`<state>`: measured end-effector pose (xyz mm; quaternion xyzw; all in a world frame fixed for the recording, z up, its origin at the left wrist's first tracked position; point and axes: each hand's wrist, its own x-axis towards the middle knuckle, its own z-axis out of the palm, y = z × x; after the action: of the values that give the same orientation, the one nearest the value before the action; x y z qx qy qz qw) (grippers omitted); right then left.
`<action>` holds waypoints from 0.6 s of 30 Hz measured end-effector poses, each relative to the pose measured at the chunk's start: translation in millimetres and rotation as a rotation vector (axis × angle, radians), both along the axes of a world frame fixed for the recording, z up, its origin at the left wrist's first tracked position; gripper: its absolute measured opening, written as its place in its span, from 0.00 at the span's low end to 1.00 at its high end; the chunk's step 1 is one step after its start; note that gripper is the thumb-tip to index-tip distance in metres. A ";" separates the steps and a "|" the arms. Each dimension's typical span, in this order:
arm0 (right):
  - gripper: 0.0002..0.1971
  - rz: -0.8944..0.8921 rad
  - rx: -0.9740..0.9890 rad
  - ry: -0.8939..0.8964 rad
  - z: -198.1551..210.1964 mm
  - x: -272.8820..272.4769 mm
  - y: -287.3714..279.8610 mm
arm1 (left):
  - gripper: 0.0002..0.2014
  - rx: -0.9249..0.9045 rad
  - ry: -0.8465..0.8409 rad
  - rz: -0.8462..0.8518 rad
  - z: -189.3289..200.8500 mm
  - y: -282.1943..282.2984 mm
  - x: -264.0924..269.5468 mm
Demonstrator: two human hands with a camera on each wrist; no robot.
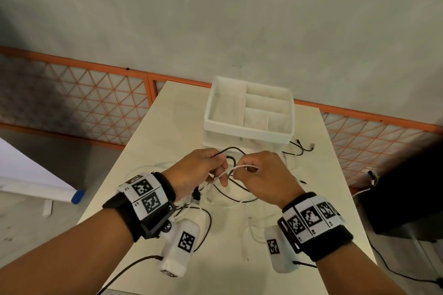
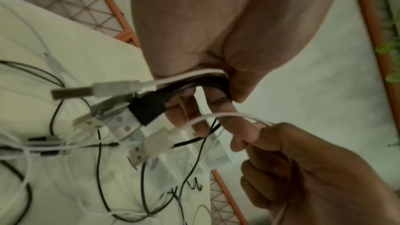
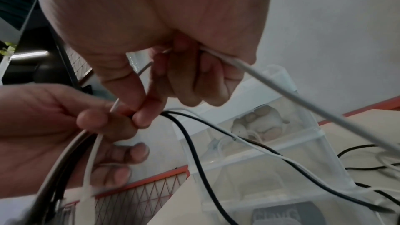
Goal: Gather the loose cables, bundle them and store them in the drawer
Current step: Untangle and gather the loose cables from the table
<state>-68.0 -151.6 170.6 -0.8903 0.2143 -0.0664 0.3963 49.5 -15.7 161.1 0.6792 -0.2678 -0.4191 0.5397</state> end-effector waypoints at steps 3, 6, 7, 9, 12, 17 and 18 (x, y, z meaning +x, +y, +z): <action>0.12 -0.034 -0.044 0.021 -3.4 1.4 0.3 | 0.12 -0.034 0.166 0.069 -1.0 -4.7 -3.0; 0.17 -0.177 -0.175 0.040 -15.4 -4.8 -22.5 | 0.13 -0.021 0.140 0.149 -0.5 -5.0 1.1; 0.15 -0.252 -0.220 0.088 -21.6 -10.8 -35.0 | 0.13 -0.028 0.118 0.175 0.5 -3.0 4.3; 0.13 -0.428 -0.275 0.241 -33.0 -28.1 -60.8 | 0.15 -0.051 0.067 0.200 4.7 3.4 11.5; 0.15 -0.598 -0.197 0.386 -43.6 -47.4 -92.7 | 0.16 -0.036 -0.047 0.186 6.3 11.3 19.7; 0.20 -0.578 -0.021 -0.020 -1.9 -35.2 -116.6 | 0.18 0.160 -0.292 0.141 -5.1 9.4 18.0; 0.21 -0.562 0.003 -0.119 11.3 -31.8 -118.1 | 0.18 0.183 -0.304 0.139 -6.8 8.4 16.6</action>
<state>-99.8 -269.8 181.8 -0.7899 0.4292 -0.2253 0.3757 66.1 -7.3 154.3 0.7978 -0.2595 -0.2962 0.4565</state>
